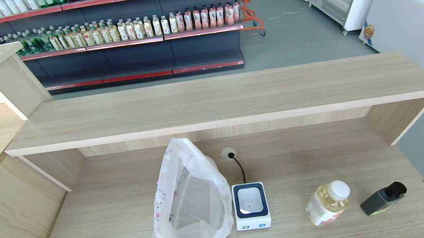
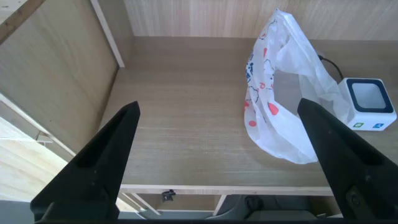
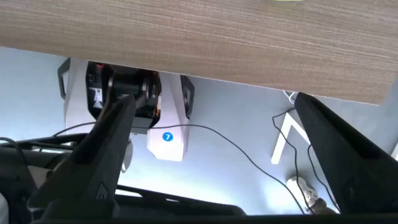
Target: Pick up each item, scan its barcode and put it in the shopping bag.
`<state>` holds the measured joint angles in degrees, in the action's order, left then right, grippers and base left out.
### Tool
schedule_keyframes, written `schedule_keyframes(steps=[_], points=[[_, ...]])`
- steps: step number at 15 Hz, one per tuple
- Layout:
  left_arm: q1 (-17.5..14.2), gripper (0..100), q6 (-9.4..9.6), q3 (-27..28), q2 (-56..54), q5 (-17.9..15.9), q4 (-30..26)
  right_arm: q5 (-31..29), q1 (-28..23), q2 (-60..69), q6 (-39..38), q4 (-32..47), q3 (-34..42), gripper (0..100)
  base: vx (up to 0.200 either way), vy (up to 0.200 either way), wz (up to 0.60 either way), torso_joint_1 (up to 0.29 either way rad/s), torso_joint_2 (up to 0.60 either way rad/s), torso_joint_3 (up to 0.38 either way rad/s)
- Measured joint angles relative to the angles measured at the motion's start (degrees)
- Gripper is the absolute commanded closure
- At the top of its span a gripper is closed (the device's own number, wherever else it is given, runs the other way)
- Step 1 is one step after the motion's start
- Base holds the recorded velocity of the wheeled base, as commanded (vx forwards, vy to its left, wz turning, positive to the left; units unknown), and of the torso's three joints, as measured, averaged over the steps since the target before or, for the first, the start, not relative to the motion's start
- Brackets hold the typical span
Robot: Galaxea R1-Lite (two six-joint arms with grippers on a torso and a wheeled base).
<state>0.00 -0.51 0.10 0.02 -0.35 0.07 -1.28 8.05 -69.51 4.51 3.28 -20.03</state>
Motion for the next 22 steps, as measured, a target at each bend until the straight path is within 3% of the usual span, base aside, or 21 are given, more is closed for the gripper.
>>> schedule_keyframes(steps=[5, 16, 22], points=[[0.0, 0, 0.0, 0.0, 0.0, 0.02, 0.0, -0.05, 0.55, -12.98, 0.13, -16.36, 3.57, 0, 0.0, 0.0, 0.0, 0.0, 0.0, 0.0], [0.0, 0, 0.0, 0.0, 0.0, 0.02, 0.0, -0.93, 7.96, -36.8, 0.71, -51.53, 4.52, 0, 0.0, 0.0, 0.0, 0.0, 0.0, 0.0], [0.0, 0, 0.0, 0.0, 0.0, 0.02, 0.0, -0.85, 11.46, -45.75, 1.32, -61.11, 4.22, 0, 0.0, 0.0, 0.0, 0.0, 0.0, 0.0]])
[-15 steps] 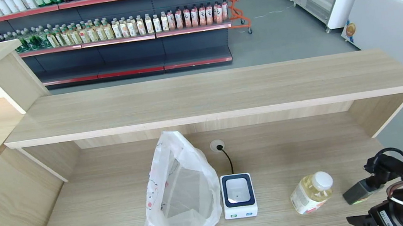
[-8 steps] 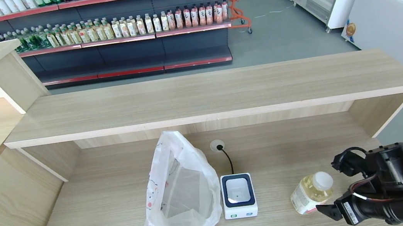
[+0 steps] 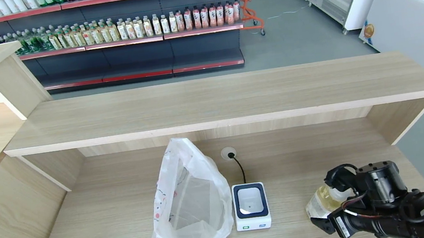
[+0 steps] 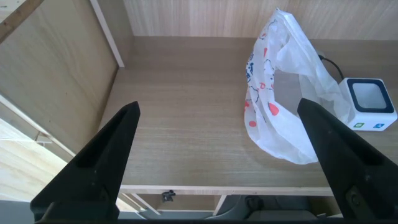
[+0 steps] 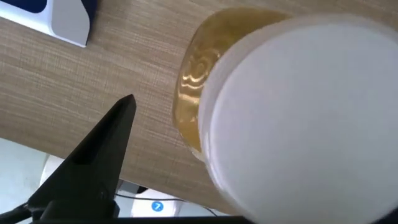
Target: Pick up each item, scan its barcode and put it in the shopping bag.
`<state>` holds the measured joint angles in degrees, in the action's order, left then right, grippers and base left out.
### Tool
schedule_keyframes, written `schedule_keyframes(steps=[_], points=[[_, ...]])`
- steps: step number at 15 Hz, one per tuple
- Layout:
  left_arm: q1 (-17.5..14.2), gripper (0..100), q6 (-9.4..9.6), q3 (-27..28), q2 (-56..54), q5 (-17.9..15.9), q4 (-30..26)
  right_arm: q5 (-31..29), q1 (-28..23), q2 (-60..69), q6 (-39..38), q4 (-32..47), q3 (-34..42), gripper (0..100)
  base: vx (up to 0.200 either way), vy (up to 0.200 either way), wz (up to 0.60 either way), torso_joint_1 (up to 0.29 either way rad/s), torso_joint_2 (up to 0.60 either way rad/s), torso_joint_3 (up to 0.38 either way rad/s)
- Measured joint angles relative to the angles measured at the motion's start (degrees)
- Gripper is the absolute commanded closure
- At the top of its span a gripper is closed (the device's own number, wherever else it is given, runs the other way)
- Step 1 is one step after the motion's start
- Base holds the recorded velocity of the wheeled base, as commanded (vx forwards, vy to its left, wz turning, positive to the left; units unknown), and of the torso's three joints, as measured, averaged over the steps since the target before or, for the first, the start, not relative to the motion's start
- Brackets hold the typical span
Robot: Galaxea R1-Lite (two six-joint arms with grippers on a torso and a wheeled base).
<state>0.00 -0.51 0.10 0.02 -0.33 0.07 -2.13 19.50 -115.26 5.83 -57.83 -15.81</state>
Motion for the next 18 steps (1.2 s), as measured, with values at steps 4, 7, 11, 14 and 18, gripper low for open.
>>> schedule_keyframes(steps=[4, 7, 11, 14, 18], points=[[0.0, 0, 0.0, 0.0, 0.0, -0.02, 0.0, 0.04, -0.05, -3.32, 0.84, -10.07, -0.22, 0, 0.0, 0.0, 0.0, 0.0, 0.0, 0.0], [0.0, 0, 0.0, 0.0, 0.0, 0.0, 0.0, 0.02, 0.15, -6.24, 2.46, -16.48, -0.15, 0, 0.0, 0.0, 0.0, 0.0, 0.0, 0.0], [0.0, 0, -0.04, 0.0, 0.0, -0.02, 0.0, -0.11, 0.37, -8.69, 3.36, -18.97, -0.33, 100, 0.0, 0.0, 0.0, 0.0, 0.0, 0.0], [0.0, 0, 0.0, 0.0, 0.0, -0.02, 0.0, -0.07, 0.37, -10.15, 5.06, -20.94, -0.83, 100, 0.0, 0.0, 0.0, 0.0, 0.0, 0.0], [0.0, 0, 0.0, 0.0, 0.0, 0.0, 0.0, -0.07, 0.34, -11.92, 7.88, -21.43, -1.74, 100, 0.0, 0.0, 0.0, 0.0, 0.0, 0.0]])
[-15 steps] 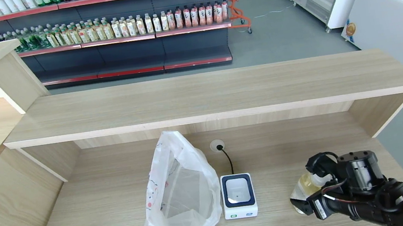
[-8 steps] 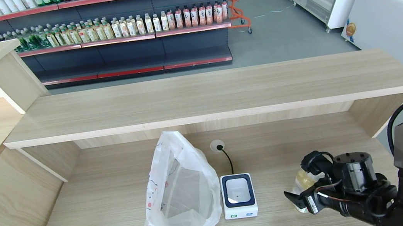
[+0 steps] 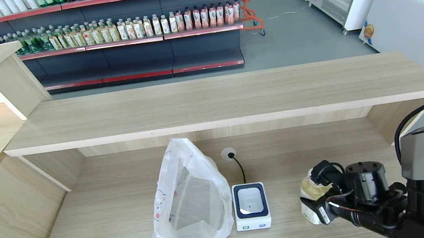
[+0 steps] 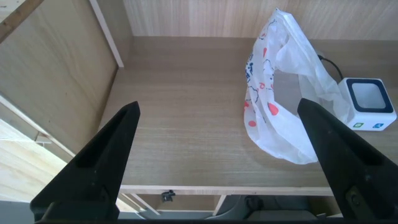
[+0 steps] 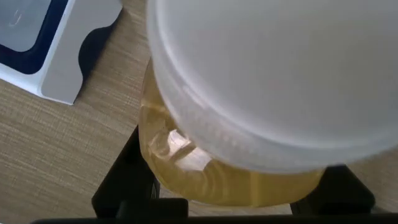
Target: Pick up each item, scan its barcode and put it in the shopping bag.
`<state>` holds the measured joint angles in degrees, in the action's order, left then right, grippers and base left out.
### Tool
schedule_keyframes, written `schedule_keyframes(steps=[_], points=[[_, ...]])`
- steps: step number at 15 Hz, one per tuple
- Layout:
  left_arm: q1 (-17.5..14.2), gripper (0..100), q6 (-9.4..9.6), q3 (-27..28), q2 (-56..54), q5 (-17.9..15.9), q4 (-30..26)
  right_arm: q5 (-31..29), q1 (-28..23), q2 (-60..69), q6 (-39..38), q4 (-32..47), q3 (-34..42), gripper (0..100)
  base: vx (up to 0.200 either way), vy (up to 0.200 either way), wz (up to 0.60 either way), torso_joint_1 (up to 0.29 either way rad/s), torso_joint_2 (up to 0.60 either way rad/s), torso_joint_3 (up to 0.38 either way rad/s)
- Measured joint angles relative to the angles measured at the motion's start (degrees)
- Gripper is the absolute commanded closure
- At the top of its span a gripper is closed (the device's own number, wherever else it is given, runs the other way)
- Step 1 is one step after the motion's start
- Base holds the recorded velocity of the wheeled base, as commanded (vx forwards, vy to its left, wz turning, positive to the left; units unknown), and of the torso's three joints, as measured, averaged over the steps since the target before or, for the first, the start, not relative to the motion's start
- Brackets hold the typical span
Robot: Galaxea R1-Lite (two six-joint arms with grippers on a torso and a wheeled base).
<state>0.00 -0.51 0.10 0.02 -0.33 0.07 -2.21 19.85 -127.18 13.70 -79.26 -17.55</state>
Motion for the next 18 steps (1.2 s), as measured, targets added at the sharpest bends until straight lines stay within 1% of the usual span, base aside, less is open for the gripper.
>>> schedule_keyframes(steps=[4, 6, 7, 8, 10, 11, 12, 13, 15, 16, 18], points=[[0.0, 0, 0.0, 0.0, 0.0, -0.02, -0.02, 0.32, -0.04, 0.8, -0.73, 0.57, -0.11, 100, 0.0, 0.0, 0.0, 0.0, 0.0, 0.0], [0.0, 0, -0.02, 0.0, 0.0, 0.0, 0.0, 1.8, -0.09, 4.43, -5.03, 2.57, -0.66, 100, 0.0, 0.0, 0.0, 0.0, 0.0, 0.0], [0.0, 0, -0.02, 0.0, 0.0, -0.02, 0.0, 3.77, -0.09, 7.34, -7.61, 5.12, -1.32, 100, 0.0, 0.0, 0.0, 0.0, 0.0, 0.0], [0.0, 0, -0.02, 0.0, 0.0, 0.0, -0.02, 7.46, -0.11, 11.34, -10.75, 10.53, -2.62, 100, 0.0, 0.0, 0.0, 0.0, 0.0, 0.0], [0.0, 0, 0.0, 0.0, 0.0, 0.0, 0.0, 18.3, -0.48, 19.94, -17.58, 22.44, -7.36, 100, 0.0, 0.0, 0.0, 0.0, 0.0, 0.0], [0.0, 0, -0.04, 0.0, 0.0, -0.02, 0.0, 26.92, -0.65, 24.41, -21.42, 28.68, -10.39, 100, 0.0, 0.0, 0.0, 0.0, 0.0, 0.0], [0.0, 0, -0.02, 0.0, 0.0, -0.02, 0.0, 34.45, -0.76, 28.06, -24.1, 32.33, -13.12, 100, 0.0, 0.0, 0.0, 0.0, 0.0, 0.0], [0.0, 0, 0.0, 0.0, 0.0, 0.0, 0.0, 39.12, -0.78, 30.55, -25.6, 33.56, -14.6, 100, 0.0, 0.0, 0.0, 0.0, 0.0, 0.0], [0.0, 0, 0.0, 0.0, 0.0, 0.0, 0.0, 41.42, 0.68, 33.52, -28.34, 34.35, -16.02, 100, 0.0, 0.0, 0.0, 0.0, 0.0, 0.0], [0.0, 0, 0.0, 0.0, 0.0, 0.0, 0.0, 41.81, 2.34, 34.4, -30.15, 33.76, -16.35, 100, 0.0, 0.0, 0.0, 0.0, 0.0, 0.0], [0.0, 0, 0.0, 0.0, 0.0, 0.0, 0.0, 42.08, 5.69, 35.43, -31.29, 32.16, -16.59, 100, 0.0, 0.0, 0.0, 0.0, 0.0, 0.0]])
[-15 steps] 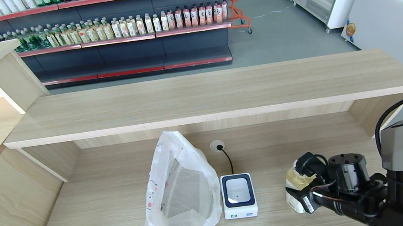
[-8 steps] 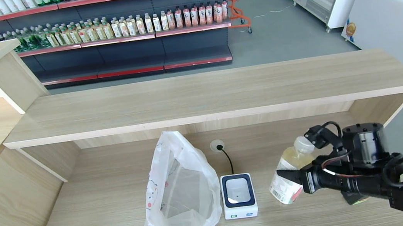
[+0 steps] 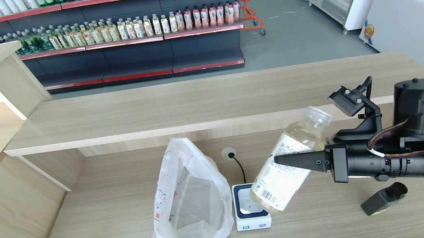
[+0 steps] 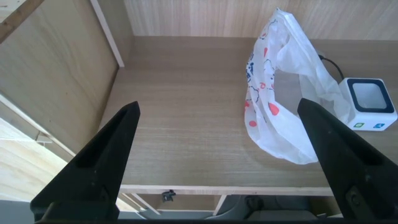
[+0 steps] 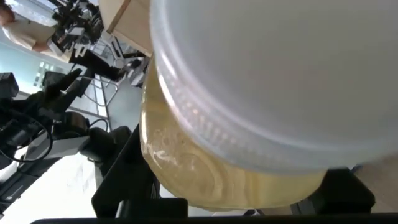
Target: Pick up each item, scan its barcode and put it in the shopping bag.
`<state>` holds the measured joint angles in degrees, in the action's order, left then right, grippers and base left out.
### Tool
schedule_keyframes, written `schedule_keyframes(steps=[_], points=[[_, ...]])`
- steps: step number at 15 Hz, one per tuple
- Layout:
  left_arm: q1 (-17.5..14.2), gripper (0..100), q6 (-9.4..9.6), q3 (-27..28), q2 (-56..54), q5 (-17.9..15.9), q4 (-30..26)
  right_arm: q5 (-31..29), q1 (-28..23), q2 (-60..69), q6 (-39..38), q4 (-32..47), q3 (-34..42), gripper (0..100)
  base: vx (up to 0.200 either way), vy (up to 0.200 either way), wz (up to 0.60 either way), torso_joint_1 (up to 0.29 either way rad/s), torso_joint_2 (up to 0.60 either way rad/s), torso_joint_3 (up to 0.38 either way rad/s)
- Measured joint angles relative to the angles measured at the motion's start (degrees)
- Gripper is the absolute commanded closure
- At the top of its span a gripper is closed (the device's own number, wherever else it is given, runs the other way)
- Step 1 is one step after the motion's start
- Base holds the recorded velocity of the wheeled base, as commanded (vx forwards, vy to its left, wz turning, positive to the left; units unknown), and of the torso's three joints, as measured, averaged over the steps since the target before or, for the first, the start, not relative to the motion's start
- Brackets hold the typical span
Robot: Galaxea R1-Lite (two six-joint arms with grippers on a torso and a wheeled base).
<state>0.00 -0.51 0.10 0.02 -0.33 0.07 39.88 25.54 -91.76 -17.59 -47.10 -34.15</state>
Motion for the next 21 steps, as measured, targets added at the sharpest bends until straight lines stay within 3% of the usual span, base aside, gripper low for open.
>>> schedule_keyframes(steps=[6, 21], points=[[0.0, 0, 0.0, 0.0, 0.0, 0.0, 0.0, 0.0, 6.68, 0.44, 0.27, -0.35, 0.41, 100, 0.0, 0.0, 0.0, 0.0, 0.0, 0.0], [0.0, 0, 0.0, 0.0, 0.0, -0.02, 0.0, -0.41, 7.14, 0.67, 4.57, -1.94, 4.16, 100, 0.0, 0.0, 0.0, 0.0, 0.0, 0.0]])
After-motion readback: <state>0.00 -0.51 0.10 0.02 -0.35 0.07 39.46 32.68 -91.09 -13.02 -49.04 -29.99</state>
